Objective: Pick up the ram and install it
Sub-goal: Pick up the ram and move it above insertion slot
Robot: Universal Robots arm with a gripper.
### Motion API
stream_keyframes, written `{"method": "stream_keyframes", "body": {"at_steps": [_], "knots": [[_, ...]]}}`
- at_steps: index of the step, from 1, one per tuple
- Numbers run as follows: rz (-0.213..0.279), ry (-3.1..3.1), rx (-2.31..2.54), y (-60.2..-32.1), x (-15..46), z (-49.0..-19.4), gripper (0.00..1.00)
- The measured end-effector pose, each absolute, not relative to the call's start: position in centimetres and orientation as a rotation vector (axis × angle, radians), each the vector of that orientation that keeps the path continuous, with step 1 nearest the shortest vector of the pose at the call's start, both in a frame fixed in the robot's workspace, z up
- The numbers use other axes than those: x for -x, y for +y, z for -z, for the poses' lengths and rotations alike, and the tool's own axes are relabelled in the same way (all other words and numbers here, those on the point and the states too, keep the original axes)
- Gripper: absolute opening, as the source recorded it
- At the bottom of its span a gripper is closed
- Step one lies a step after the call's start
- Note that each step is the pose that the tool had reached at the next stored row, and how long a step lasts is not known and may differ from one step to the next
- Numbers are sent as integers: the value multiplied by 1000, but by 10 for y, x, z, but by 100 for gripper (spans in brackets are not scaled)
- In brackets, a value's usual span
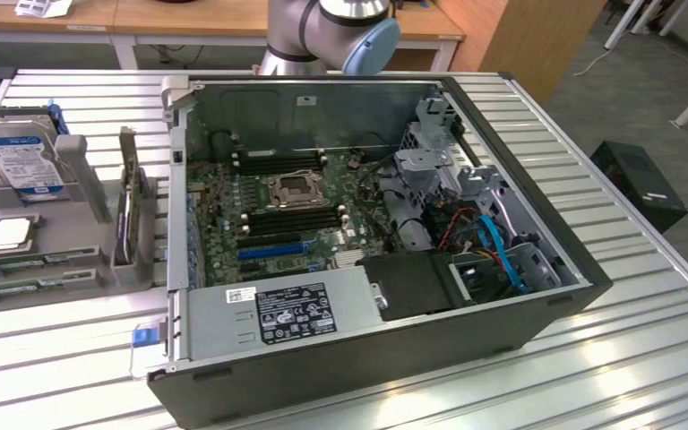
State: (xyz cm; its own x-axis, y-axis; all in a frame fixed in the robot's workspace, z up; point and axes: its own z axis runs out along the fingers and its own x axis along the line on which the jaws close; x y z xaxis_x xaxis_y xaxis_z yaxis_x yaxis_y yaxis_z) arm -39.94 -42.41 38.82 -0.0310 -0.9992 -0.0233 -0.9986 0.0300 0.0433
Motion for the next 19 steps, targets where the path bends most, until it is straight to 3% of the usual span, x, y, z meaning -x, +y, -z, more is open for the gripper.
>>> {"method": "stream_keyframes", "body": {"at_steps": [8,10,12,13,19], "knots": [[74,-2245,-2177,-424,399,-388,11],[74,-2245,-2177,-424,399,-388,23],[74,-2245,-2177,-424,399,-388,23],[74,-2245,-2177,-424,399,-388,30],[74,-2245,-2177,-424,399,-387,30]]}}
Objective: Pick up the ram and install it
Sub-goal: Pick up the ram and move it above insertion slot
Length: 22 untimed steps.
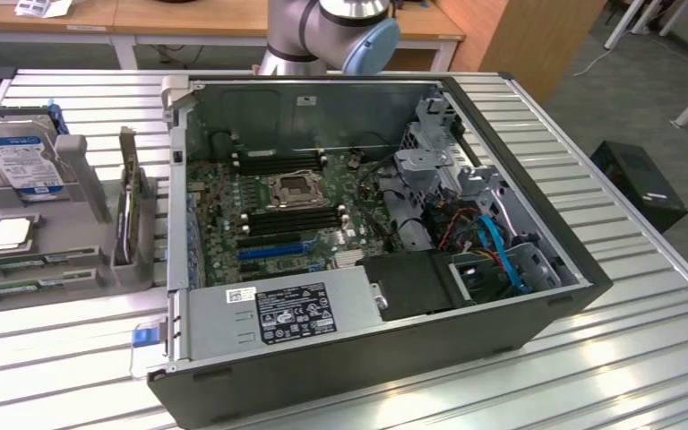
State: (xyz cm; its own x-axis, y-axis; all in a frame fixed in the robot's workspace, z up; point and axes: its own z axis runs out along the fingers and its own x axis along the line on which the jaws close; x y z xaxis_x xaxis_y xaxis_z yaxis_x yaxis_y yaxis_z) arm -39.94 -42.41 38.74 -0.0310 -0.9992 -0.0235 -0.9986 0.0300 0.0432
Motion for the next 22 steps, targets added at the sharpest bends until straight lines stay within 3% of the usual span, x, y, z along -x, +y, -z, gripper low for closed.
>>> {"method": "stream_keyframes", "body": {"at_steps": [22], "knots": [[74,-2245,-2177,-425,399,-349,30]]}}
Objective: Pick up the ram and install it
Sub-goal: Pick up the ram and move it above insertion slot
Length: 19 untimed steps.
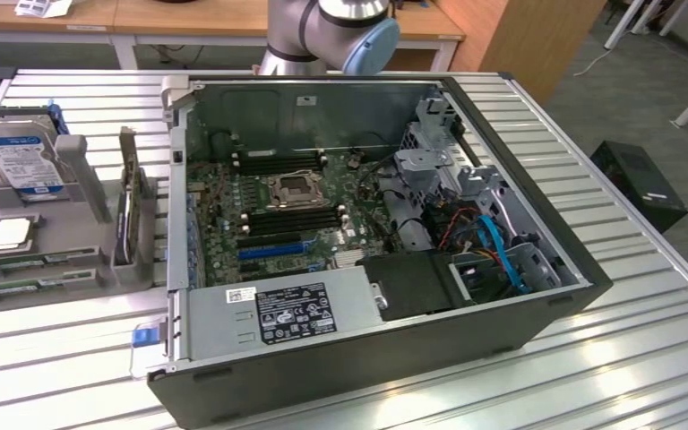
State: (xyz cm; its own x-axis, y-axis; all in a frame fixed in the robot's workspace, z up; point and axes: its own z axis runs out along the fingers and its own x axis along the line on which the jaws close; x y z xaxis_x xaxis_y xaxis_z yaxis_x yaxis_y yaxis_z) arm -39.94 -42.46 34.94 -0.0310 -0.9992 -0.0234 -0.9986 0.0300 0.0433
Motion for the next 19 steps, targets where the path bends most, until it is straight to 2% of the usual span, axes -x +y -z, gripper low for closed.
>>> {"method": "stream_keyframes", "body": {"at_steps": [19], "knots": [[74,-2245,-2177,-425,399,-315,30]]}}
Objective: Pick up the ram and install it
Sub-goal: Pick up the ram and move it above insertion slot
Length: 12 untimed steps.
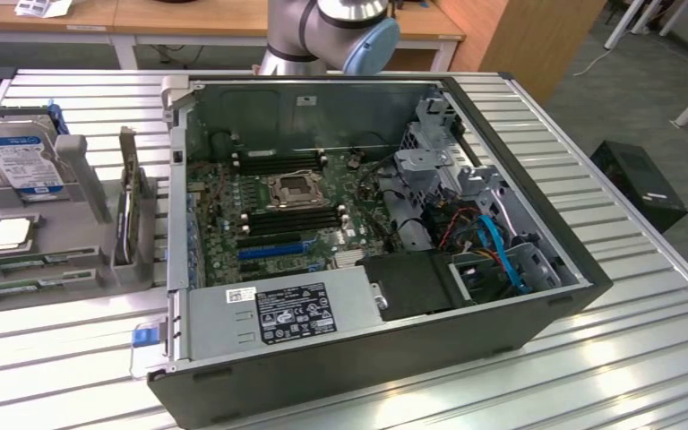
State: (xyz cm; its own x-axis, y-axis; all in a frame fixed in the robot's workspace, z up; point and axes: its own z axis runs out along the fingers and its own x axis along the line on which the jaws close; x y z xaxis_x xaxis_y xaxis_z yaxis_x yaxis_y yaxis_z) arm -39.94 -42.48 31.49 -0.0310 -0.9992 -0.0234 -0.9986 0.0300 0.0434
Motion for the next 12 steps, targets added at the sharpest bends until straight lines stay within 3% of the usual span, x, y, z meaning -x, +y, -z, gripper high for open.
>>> {"method": "stream_keyframes", "body": {"at_steps": [12], "knots": [[74,-2245,-2177,-425,399,-293,30]]}}
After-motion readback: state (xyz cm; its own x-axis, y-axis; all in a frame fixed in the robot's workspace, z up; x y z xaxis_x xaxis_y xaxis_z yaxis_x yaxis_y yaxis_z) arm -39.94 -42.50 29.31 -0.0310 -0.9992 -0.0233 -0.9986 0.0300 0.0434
